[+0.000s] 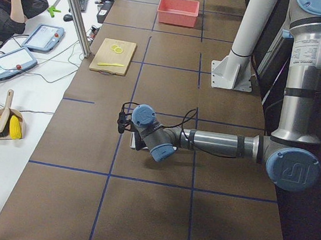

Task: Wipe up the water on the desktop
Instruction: 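Grasp the grey towel on the white tray with the left gripper and lift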

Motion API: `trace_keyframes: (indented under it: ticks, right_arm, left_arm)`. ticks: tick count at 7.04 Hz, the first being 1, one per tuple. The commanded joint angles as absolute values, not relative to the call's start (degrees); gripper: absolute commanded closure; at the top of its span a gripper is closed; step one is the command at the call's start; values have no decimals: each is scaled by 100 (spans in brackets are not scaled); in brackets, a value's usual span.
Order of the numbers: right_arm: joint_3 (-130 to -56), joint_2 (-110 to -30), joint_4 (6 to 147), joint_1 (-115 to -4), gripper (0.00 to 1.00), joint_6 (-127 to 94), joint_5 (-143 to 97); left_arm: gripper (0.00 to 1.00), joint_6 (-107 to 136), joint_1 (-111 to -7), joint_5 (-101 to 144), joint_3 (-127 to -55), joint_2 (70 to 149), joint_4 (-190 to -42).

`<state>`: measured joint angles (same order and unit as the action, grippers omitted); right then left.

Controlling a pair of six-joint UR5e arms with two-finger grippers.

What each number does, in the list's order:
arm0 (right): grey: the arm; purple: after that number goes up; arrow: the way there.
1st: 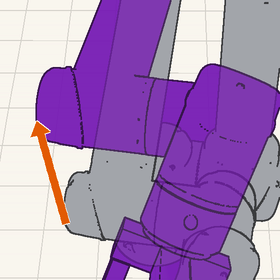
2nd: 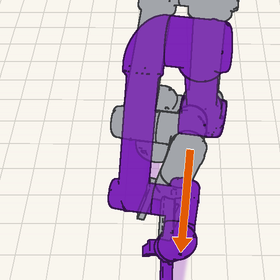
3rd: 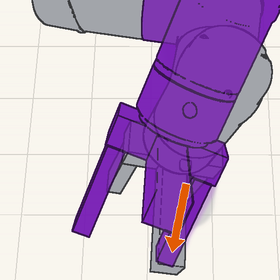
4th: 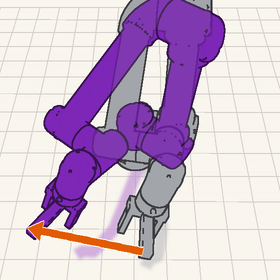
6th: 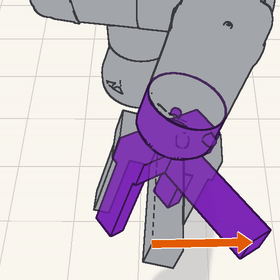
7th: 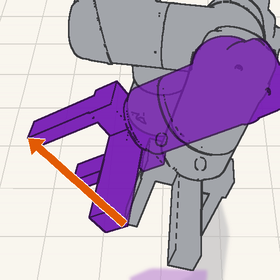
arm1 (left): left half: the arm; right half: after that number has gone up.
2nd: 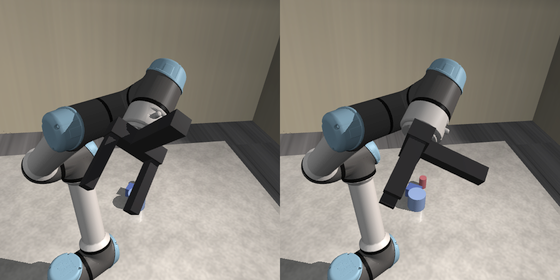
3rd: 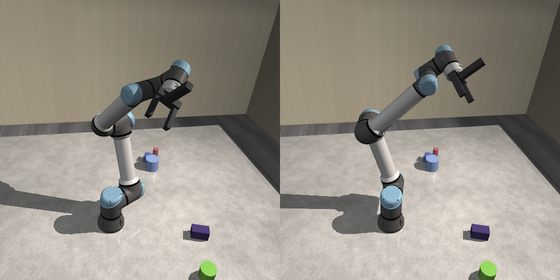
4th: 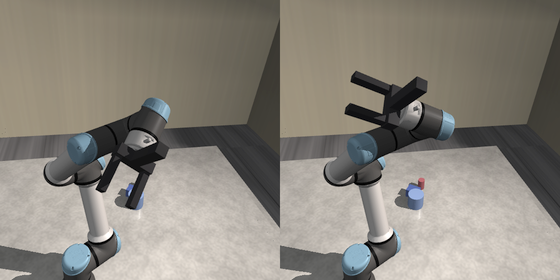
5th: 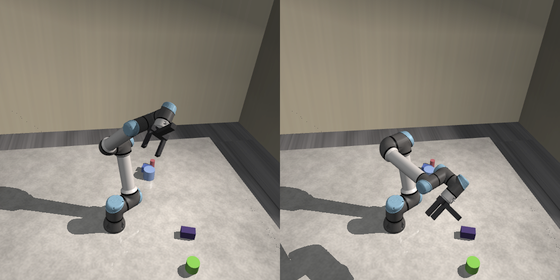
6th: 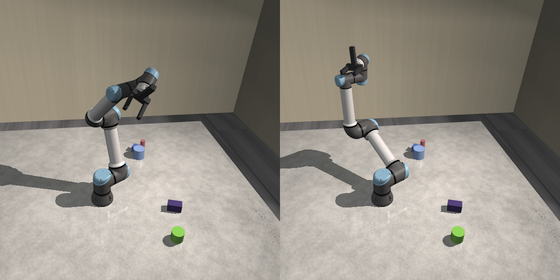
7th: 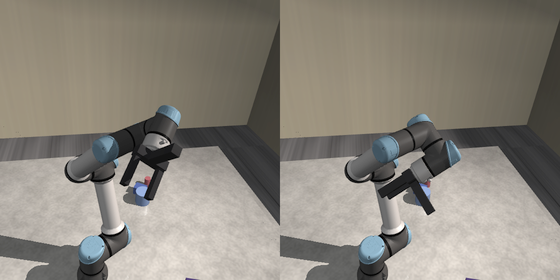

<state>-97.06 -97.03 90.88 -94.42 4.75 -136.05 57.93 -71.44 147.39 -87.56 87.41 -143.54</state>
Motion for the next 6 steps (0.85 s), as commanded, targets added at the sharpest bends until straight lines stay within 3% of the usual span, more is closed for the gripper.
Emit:
trace_keyframes:
  ticks: [1,6]
  right_arm:
    - [-9703,-9703,9088,-9439,0,483,-13605]
    - [-9721,-9703,9079,-9439,0,483,-13605]
  left_arm:
    - [41,5801,-7137,14739,-8754,8745,-14335]
    - [67,6056,-7137,14739,-8754,8745,-14335]
